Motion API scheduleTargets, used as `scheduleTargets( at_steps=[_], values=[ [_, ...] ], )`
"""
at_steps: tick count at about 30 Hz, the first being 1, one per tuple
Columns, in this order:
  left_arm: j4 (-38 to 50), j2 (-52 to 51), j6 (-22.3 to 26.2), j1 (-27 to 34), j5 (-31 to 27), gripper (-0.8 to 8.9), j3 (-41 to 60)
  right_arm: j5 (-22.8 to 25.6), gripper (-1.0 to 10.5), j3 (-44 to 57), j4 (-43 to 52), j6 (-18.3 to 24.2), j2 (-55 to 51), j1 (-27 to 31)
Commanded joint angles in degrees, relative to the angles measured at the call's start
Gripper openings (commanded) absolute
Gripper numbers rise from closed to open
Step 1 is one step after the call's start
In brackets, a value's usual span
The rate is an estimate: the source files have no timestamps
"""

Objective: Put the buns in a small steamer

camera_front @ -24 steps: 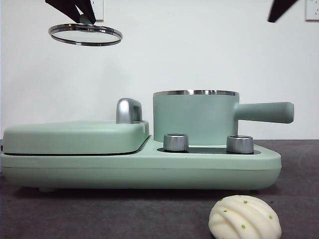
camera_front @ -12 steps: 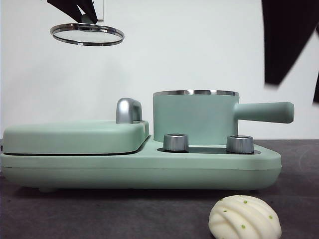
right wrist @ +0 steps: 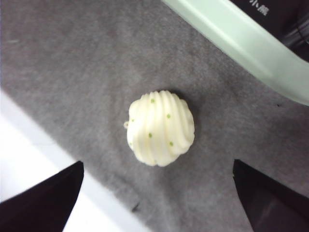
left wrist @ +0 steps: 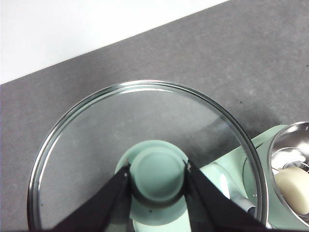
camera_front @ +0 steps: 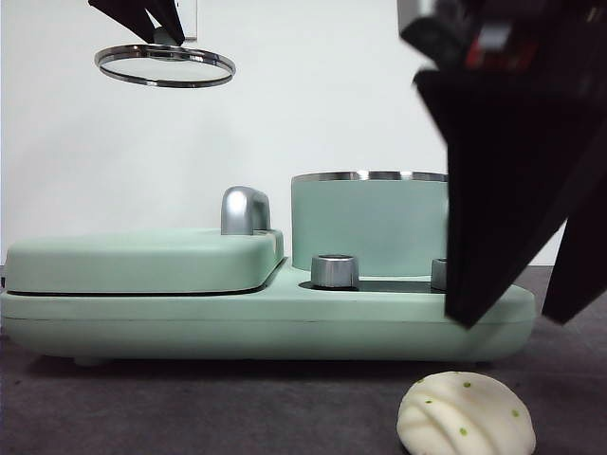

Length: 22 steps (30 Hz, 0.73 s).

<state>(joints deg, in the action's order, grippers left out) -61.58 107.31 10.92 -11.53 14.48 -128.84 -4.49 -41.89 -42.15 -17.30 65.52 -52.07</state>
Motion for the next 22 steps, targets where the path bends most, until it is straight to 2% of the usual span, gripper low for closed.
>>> scheduleTargets(
  at_steps=[1, 13, 17, 22],
  values=[
    [1.2, 0.7, -0.3, -0.2, 0.3, 0.17, -1.9, 0.0, 4.9, -0.1, 2.1, -1.0, 2.7, -0.6],
    [1.1, 0.7, -0.3, -0.2, 0.3, 0.17, -1.9, 0.0, 4.8, -0.1, 6.6, -0.9, 12.4, -0.6],
    [1.1, 0.7, -0.3, -0.2, 0.3, 0.17, -1.9, 0.0, 3.3, -0.1, 8.0, -0.9, 13.9, -0.6],
    [1.1, 0.7, -0.3, -0.2, 0.3, 0.17, -1.9, 0.1, 2.0, -0.1, 8.0, -0.5, 14.6, -0.6]
  ],
)
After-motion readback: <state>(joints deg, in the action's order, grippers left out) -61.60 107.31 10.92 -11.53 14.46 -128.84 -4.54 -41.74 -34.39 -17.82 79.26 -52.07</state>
